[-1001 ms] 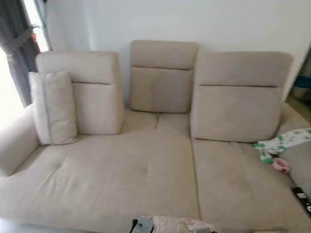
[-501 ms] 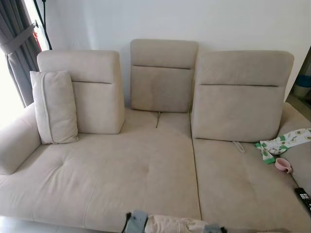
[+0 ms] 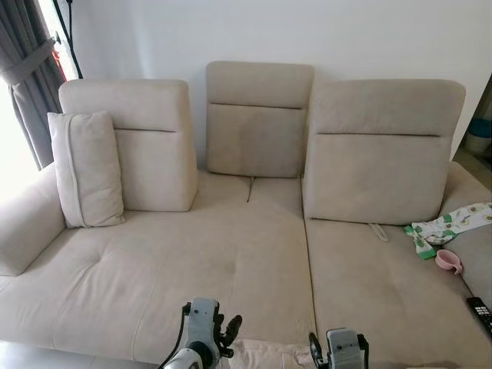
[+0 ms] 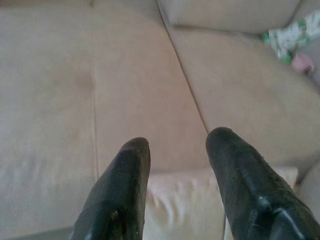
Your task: Move the pillow to the sofa from floor
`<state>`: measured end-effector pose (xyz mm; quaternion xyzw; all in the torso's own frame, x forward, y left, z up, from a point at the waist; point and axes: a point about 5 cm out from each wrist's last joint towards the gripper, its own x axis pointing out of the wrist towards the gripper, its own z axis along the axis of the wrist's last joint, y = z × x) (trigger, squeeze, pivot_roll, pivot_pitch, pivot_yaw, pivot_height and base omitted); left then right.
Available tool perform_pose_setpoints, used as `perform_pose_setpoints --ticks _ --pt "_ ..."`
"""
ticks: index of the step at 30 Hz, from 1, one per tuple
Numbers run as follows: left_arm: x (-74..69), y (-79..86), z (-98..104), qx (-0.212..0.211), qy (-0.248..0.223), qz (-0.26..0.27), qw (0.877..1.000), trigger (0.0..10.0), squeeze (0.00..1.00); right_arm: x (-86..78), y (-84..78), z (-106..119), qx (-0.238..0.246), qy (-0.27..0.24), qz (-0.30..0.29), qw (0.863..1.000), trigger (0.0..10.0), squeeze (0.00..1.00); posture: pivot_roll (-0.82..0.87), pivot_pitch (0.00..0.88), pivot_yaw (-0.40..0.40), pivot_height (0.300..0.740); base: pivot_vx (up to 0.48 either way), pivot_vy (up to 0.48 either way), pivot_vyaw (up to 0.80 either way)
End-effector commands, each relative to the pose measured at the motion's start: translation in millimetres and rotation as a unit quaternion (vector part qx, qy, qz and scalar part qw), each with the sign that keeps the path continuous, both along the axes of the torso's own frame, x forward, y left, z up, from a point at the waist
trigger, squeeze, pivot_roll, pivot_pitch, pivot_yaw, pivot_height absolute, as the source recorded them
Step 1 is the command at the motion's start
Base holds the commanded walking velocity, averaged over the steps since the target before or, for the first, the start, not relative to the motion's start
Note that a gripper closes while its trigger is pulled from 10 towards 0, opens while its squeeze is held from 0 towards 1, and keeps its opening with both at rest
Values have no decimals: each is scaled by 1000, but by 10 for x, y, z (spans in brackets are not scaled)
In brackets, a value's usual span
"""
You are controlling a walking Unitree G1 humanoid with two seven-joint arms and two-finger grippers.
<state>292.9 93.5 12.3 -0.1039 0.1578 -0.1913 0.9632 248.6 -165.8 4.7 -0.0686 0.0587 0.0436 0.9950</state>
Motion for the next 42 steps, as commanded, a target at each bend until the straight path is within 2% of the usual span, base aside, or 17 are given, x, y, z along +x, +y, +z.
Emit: perform_pose_setpoints --ticks 1,3,10,15,16,19,21,23,29,35,42 --pt "11 88 35 -15 -18 21 999 10000 0 9 39 101 -8 -35 19 999 10000 0 -96 0 26 740 0 0 0" --pt "30 124 82 -26 -34 29 999 10000 0 15 47 198 -11 -63 28 998 10000 0 -94 0 24 740 0 0 0" --pt "50 158 168 -40 -60 29 997 10000 0 -18 36 325 -16 -96 38 995 10000 0 -87 0 20 740 0 0 0" --pt "-58 120 235 -49 -97 -61 992 10000 0 -95 -48 426 -27 -116 30 992 10000 0 -81 0 16 740 0 0 0" --pt "-58 120 235 -49 -97 -61 992 10000 0 -95 -48 426 -27 -116 30 992 10000 0 -81 0 16 740 0 0 0" --pt "-132 155 263 -49 -109 -110 987 10000 0 -212 -95 389 -40 -107 38 993 10000 0 -79 0 16 740 0 0 0" --pt "-147 166 269 -49 -110 -118 986 10000 0 -244 -110 373 -44 -102 39 993 10000 0 -79 0 16 740 0 0 0" --pt "-176 199 267 -35 -115 -135 983 10000 0 -298 -163 320 -51 -89 34 994 10000 0 -78 0 19 740 0 0 0" --pt "-202 216 285 -33 -116 -140 983 10000 0 -280 -137 387 -46 -95 25 994 10000 0 -83 0 24 740 0 0 0" --pt "-236 162 287 -36 -115 -146 982 10000 0 -217 -78 470 -39 -107 26 993 10000 0 -83 0 27 740 0 0 0" --pt "-262 173 259 -22 -109 -148 983 10000 0 -221 -75 417 -45 -95 37 994 10000 0 -73 0 17 740 0 0 0"
